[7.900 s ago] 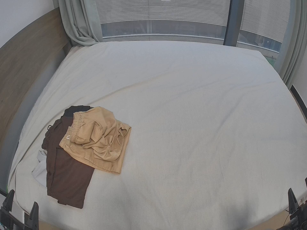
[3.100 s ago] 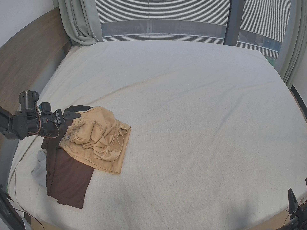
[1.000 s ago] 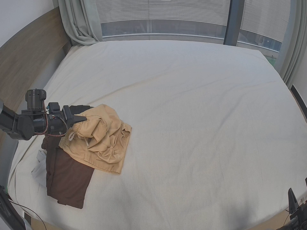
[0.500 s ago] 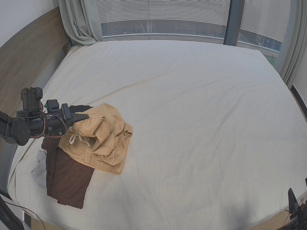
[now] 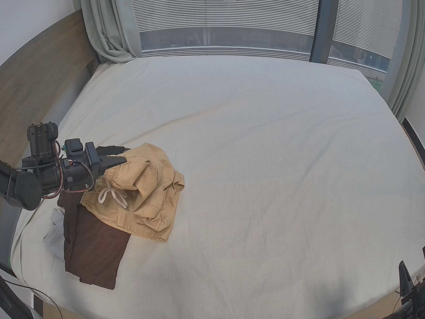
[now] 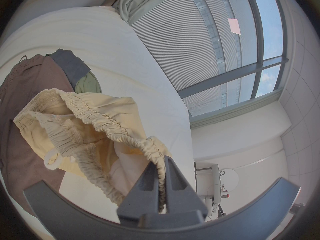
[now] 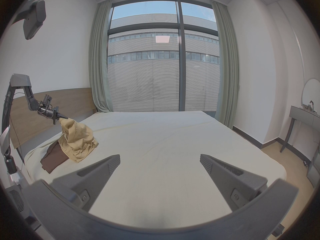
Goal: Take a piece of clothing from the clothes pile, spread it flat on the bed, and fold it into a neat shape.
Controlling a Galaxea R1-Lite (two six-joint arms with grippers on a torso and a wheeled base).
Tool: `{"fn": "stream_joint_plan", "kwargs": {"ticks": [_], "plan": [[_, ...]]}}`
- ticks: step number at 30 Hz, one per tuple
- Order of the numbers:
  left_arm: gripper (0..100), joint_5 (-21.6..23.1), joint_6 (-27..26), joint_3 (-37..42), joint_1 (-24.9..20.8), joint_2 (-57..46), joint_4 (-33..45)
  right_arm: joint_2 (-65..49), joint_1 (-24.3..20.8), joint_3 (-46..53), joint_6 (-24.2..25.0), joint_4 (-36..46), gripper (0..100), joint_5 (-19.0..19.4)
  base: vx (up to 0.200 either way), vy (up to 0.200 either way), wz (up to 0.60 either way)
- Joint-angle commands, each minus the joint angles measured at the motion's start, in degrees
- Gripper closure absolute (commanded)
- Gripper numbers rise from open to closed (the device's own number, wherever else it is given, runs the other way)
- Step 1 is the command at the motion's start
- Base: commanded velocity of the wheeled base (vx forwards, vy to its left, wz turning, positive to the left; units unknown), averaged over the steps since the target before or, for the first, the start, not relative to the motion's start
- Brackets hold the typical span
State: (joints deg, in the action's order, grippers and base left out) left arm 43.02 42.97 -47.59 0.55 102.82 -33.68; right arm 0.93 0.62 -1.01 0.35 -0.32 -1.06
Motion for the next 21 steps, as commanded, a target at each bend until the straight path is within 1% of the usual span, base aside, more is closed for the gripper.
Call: {"fn": "stream_joint_plan", "kwargs": {"ticks": [1, 2, 3, 5, 6, 9, 10, 14, 15, 16, 17, 19, 21], "plan": [[100, 0.05, 0.18, 3.21, -1.6, -1.3, -2.26, -0.84, -0.01, 1.01, 0.0, -0.03, 0, 0.01, 0.0, 0.0, 0.0], [100, 0.05, 0.18, 3.21, -1.6, -1.3, -2.26, -0.84, -0.01, 1.01, 0.0, -0.03, 0, 0.01, 0.0, 0.0, 0.0], [100, 0.05, 0.36, 5.4, -3.62, -1.3, -5.6, -0.84, -0.01, 1.01, 0.0, -0.03, 0, 0.01, 0.0, 0.0, 0.0], [100, 0.05, 0.27, 6.9, -4.33, -1.3, -7.89, -0.84, -0.01, 1.01, 0.0, -0.03, 0, 0.01, 0.0, 0.0, 0.0], [100, 0.05, 0.53, 8.13, -5.21, -1.48, -10.44, -0.84, -0.01, 1.01, 0.0, -0.03, 0, 0.01, 0.0, 0.0, 0.0], [100, -0.13, 2.64, 9.71, -7.05, -1.48, -14.31, -0.84, -0.01, 1.01, 0.09, -0.03, 0, 0.01, 0.0, 0.0, 0.0], [100, -0.13, 4.23, 9.8, -7.4, -1.57, -15.01, -0.84, -0.01, 1.01, 0.09, -0.03, 0, 0.01, 0.0, 0.0, 0.0], [100, -0.66, 13.81, 9.62, -10.04, -2.88, -17.47, -0.84, -0.01, 1.01, 0.17, -0.03, 0, 0.01, 0.0, 0.0, 0.0], [100, -0.66, 14.16, 9.62, -10.13, -2.97, -17.56, -0.84, -0.01, 1.01, 0.17, -0.03, 0, 0.01, 0.0, 0.0, 0.0], [100, -0.75, 17.94, 9.71, -11.18, -3.41, -19.4, -0.84, -0.01, 1.01, 0.09, -0.03, 0, 0.01, 0.0, 0.0, 0.0], [100, -1.1, 19.69, 9.71, -11.97, -3.5, -20.55, -0.84, -0.01, 1.01, 0.09, -0.03, 0, 0.01, 0.0, 0.0, 0.0], [100, -2.85, 22.33, 9.71, -13.56, -3.41, -22.92, -0.84, -0.01, 1.01, 0.09, -0.03, 0, 0.01, 0.0, 0.0, 0.0], [100, -6.46, 24.26, 9.62, -15.67, -3.15, -25.47, -0.84, -0.01, 1.01, 0.17, -0.03, 0, 0.01, 0.0, 0.0, 0.0]]}}
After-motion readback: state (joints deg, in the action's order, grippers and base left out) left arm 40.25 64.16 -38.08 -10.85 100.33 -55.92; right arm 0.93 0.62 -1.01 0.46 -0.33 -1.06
